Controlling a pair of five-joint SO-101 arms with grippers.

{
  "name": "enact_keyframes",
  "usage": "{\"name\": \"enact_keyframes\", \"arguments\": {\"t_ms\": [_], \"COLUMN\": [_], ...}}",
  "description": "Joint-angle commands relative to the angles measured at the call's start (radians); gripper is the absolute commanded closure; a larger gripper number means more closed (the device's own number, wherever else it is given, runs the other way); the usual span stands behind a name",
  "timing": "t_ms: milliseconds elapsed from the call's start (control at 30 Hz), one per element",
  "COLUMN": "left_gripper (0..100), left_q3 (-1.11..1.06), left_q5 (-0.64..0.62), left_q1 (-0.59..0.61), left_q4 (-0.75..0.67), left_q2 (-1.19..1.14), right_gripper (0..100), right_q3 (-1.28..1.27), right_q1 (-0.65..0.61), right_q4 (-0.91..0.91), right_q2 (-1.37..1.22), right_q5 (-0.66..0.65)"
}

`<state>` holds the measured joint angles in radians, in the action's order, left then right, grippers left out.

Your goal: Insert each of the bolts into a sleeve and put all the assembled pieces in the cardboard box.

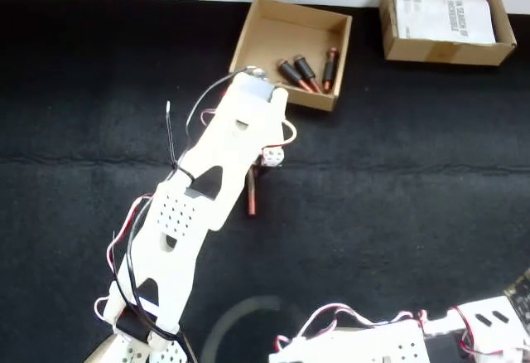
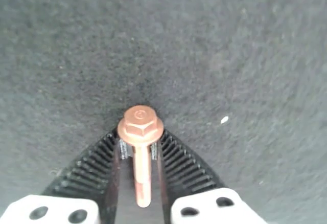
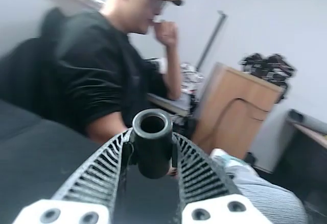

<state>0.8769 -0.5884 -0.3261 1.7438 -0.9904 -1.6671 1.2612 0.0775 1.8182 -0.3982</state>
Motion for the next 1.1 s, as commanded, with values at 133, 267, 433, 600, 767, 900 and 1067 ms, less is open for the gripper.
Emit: {"name": "enact_keyframes", "arguments": {"t_ms": [133,267,433,600,767,900,1067], "left_gripper": [99,99,99,99,99,99,99], "left_q3": [0.031,0.030,0.030,-0.079,-0.381,-0.634,-0.865], "left_q5": [0.163,0.239,0.299,0.354,0.356,0.399,0.442], "left_q1": [0.007,0.004,0.010,0.008,0.002,0.002,0.002], "left_q4": [0.023,0.023,0.025,0.025,0.023,0.017,-0.035], "left_q2": [0.255,0.426,0.624,0.834,1.118,1.363,1.656], "right_gripper": [99.1,99.1,99.1,99.1,99.1,99.1,99.1], "right_q3": [-0.139,-0.139,-0.136,-0.125,-0.108,-0.108,-0.108], "right_q1": [-0.228,-0.337,-0.490,-0.668,-0.874,-1.040,-1.175], "right_q4": [0.193,0.314,0.369,0.369,0.369,0.369,0.371], "right_q2": [0.015,0.015,0.015,0.015,0.015,0.015,0.013], "right_q5": [-0.005,-0.003,0.094,0.331,0.440,0.454,0.454]}}
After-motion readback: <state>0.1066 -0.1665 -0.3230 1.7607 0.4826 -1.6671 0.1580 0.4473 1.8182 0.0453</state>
